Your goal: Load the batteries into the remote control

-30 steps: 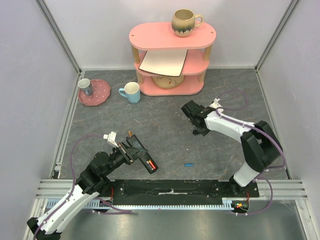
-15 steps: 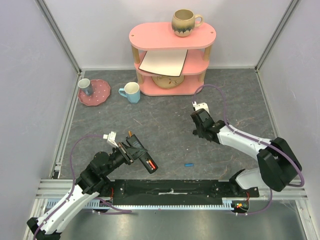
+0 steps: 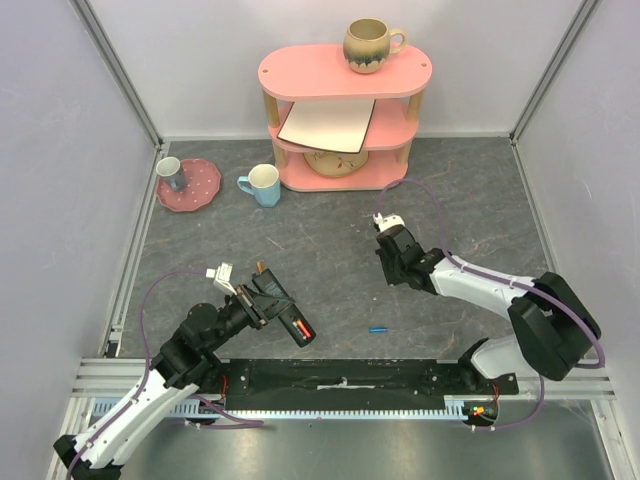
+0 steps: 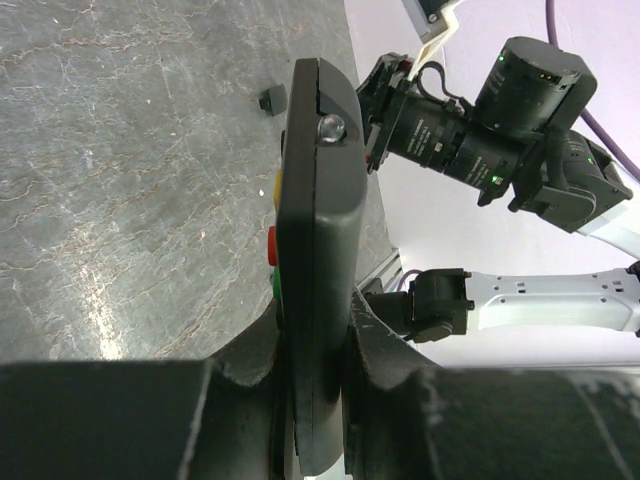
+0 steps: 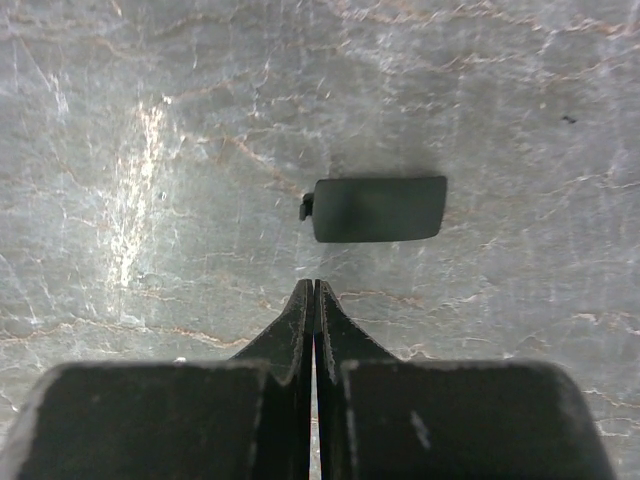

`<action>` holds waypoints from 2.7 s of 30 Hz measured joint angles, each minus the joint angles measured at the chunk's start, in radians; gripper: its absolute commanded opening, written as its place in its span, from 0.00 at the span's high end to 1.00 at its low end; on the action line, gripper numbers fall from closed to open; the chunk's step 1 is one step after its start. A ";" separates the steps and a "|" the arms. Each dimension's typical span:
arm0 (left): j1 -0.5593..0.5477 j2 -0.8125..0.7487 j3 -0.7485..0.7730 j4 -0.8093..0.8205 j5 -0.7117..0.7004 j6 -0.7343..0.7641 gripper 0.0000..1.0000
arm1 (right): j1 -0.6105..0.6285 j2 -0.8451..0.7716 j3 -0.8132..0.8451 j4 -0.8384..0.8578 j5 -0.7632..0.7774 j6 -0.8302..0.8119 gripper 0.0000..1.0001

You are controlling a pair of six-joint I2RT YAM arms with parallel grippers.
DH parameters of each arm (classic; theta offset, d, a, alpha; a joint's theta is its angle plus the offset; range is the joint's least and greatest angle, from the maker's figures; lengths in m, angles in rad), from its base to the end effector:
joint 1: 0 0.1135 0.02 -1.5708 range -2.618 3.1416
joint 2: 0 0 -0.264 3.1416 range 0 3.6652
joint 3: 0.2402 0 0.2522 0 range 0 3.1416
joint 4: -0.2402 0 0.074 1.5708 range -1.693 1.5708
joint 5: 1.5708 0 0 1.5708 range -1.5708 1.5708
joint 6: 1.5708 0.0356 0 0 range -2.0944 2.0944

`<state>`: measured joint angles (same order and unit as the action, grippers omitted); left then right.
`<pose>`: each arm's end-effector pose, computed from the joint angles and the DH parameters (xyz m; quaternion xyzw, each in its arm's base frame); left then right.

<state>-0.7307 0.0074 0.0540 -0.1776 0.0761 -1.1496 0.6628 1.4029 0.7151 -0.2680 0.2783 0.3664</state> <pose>0.0775 -0.0731 0.1725 -0.1317 0.7401 -0.5490 0.3654 0.2154 0.1558 0.1762 -0.0978 0.9397 0.0325 0.3260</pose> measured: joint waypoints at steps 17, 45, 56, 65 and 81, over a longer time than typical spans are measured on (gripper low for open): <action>0.000 0.000 0.000 -0.001 -0.015 0.000 0.98 | 0.010 0.138 0.027 0.051 0.061 0.039 1.00; 0.000 0.000 0.000 0.000 -0.021 0.010 0.98 | -0.079 0.105 0.174 0.065 -0.026 -0.122 0.22; 0.000 0.000 0.000 0.000 -0.018 0.011 0.98 | -0.163 0.210 0.160 0.069 -0.046 -0.132 0.22; 0.000 0.000 0.000 0.000 -0.018 0.011 0.98 | -0.170 0.249 0.155 0.072 -0.122 -0.097 0.28; 0.000 0.000 0.000 0.000 -0.018 0.011 0.98 | -0.169 0.207 0.109 0.067 -0.168 0.000 0.41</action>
<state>-0.7307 0.0074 0.0540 -0.1772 0.0586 -1.1385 0.4934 1.6096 0.8246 -0.2008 0.1104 0.3668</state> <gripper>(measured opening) 0.224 0.586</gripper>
